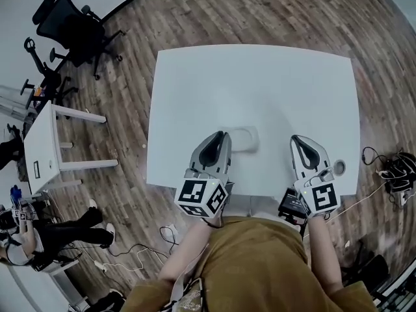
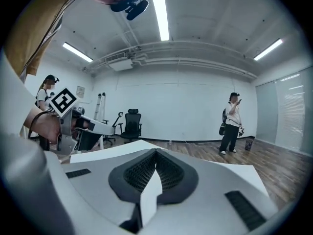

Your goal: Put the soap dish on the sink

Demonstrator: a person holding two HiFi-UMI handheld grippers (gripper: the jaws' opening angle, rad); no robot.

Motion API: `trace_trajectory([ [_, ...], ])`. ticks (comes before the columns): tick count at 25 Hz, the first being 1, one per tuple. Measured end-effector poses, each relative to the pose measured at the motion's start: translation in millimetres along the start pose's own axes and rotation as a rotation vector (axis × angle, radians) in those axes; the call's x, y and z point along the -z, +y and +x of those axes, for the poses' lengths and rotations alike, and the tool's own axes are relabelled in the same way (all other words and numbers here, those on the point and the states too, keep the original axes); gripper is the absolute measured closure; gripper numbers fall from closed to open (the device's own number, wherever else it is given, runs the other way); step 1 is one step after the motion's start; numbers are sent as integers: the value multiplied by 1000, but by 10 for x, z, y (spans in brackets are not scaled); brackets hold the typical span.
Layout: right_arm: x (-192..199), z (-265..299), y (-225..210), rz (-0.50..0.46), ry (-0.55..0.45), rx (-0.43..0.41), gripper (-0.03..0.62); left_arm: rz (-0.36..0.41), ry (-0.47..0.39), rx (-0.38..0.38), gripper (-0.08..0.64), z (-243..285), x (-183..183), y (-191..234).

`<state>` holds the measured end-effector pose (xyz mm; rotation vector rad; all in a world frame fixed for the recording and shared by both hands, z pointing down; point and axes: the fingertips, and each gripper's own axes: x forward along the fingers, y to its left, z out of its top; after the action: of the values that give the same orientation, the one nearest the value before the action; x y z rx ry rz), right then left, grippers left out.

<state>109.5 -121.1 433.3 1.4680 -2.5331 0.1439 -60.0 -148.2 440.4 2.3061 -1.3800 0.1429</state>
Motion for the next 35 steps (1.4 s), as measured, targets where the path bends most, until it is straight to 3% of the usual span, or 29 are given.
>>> trace_trajectory([
  [6, -333, -214, -82, -8, -105, 69, 586, 264, -99, -57, 544, -172, -351, -117],
  [10, -530, -307, -123, -43, -143, 49, 586, 350, -172, -55, 554, -261, -592, -285],
  [15, -714, -440, -137, -49, -159, 44, 586, 387, -264, -40, 552, -330, -819, -429],
  [19, -962, -697, -58, -87, -289, 37, 586, 363, -274, -36, 552, -364, -893, -498],
  [24, -1061, -824, -74, -62, -349, 68, 586, 374, -268, -36, 554, -422, -902, -533],
  [35, -872, -767, -358, -55, -174, 220, 586, 413, -267, -15, 554, -396, -880, -685],
])
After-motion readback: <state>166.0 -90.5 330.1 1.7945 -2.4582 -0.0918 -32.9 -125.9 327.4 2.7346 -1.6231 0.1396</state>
